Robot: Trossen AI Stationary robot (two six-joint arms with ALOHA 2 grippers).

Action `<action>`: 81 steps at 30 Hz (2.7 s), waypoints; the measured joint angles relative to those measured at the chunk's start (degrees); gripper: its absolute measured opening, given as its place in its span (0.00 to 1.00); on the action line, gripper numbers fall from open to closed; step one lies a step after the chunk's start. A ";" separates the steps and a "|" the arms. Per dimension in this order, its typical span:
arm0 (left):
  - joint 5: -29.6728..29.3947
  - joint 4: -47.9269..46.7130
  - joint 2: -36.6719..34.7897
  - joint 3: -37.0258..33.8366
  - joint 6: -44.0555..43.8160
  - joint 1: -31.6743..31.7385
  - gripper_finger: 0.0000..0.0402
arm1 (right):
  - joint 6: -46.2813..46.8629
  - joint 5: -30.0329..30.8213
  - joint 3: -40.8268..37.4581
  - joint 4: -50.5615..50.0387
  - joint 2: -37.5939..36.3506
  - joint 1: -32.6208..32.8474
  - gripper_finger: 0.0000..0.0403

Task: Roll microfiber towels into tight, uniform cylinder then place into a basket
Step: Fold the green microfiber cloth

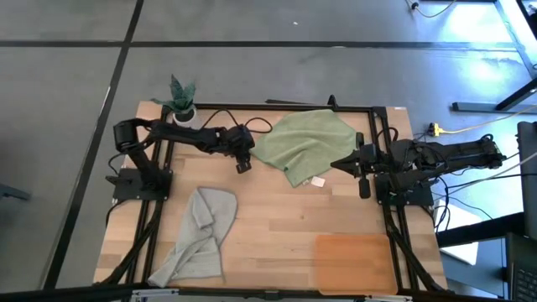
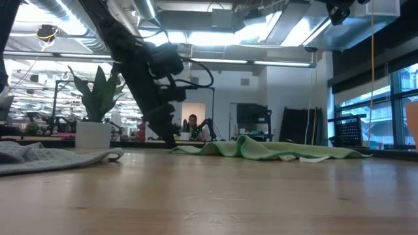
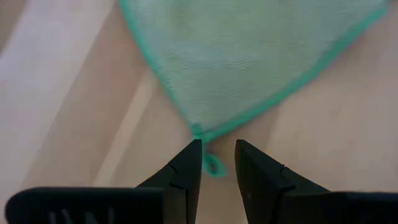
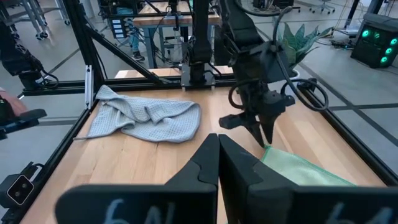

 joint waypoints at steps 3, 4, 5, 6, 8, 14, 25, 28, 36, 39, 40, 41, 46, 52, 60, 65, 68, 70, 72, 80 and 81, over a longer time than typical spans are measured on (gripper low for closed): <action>-0.18 0.64 0.13 0.00 0.09 0.66 0.22 | 0.13 -0.01 0.00 -0.05 0.00 0.00 0.02; -0.22 0.59 0.13 0.00 0.09 0.87 0.22 | 0.13 0.00 0.00 -0.05 0.00 0.00 0.02; -0.25 0.55 0.13 0.00 0.09 1.12 0.22 | 0.11 -0.01 0.00 -0.05 0.00 0.00 0.02; -0.25 0.60 0.13 0.00 0.09 1.35 0.22 | 0.05 0.00 0.00 -0.07 0.00 0.00 0.02; -0.23 0.57 0.13 0.00 0.09 1.81 0.22 | 0.03 0.00 0.00 -0.22 0.00 0.00 0.02; 2.13 0.56 0.72 0.00 0.02 2.61 0.22 | 0.22 0.00 0.00 -3.17 0.00 0.00 0.02; 2.00 2.30 4.48 0.17 -3.30 2.28 0.22 | 0.23 0.00 0.00 -3.37 -0.01 0.02 0.02; 1.94 2.35 4.53 0.15 -3.02 2.27 0.22 | 0.20 0.00 0.00 -3.37 -0.02 0.02 0.02; 1.89 2.48 4.69 0.15 -3.56 2.26 0.07 | 0.11 0.00 0.00 -3.37 -0.01 0.02 0.02; 1.65 2.40 4.77 0.15 -6.30 2.28 0.01 | 0.09 0.00 0.00 -3.37 0.00 0.02 0.02; 1.65 2.38 4.77 0.15 -6.74 2.28 0.01 | 0.09 0.00 0.00 -3.37 0.00 0.02 0.02; 1.63 2.37 4.77 0.15 -6.89 2.28 0.01 | 0.07 0.00 0.00 -3.37 0.00 0.02 0.02; 1.60 2.51 4.09 0.09 -7.95 1.85 0.00 | -0.02 0.00 0.00 -3.37 0.00 0.02 0.02; 4.06 0.98 1.35 -0.22 -8.11 1.60 0.00 | -0.23 0.01 0.00 -3.36 0.00 0.02 0.02; 8.81 0.09 -4.76 -0.11 -8.09 1.63 0.00 | -0.24 0.03 -0.02 -3.37 0.02 0.02 0.02; 9.15 -2.93 -9.79 -0.11 -7.86 1.69 0.00 | -1.34 0.05 -0.43 -2.87 0.64 0.02 0.02; 9.18 -5.24 -12.79 0.00 -7.67 1.69 0.00 | -1.68 0.03 -0.48 -2.85 2.44 0.02 0.02; 9.19 -6.68 -14.73 0.00 -7.61 1.67 0.00 | -1.75 0.05 -0.48 -2.86 3.75 0.02 0.02; 9.19 -8.63 -16.78 0.00 -7.71 1.67 0.00 | -1.75 0.04 -0.48 -2.65 5.30 0.02 0.02; 8.86 -13.06 -22.63 0.00 -7.92 1.49 0.00 | -1.27 -0.12 -0.50 3.22 11.25 0.02 0.02; 8.54 -13.20 -22.96 0.00 -7.93 1.33 0.00 | -1.13 -0.48 -0.50 4.09 11.91 0.02 0.02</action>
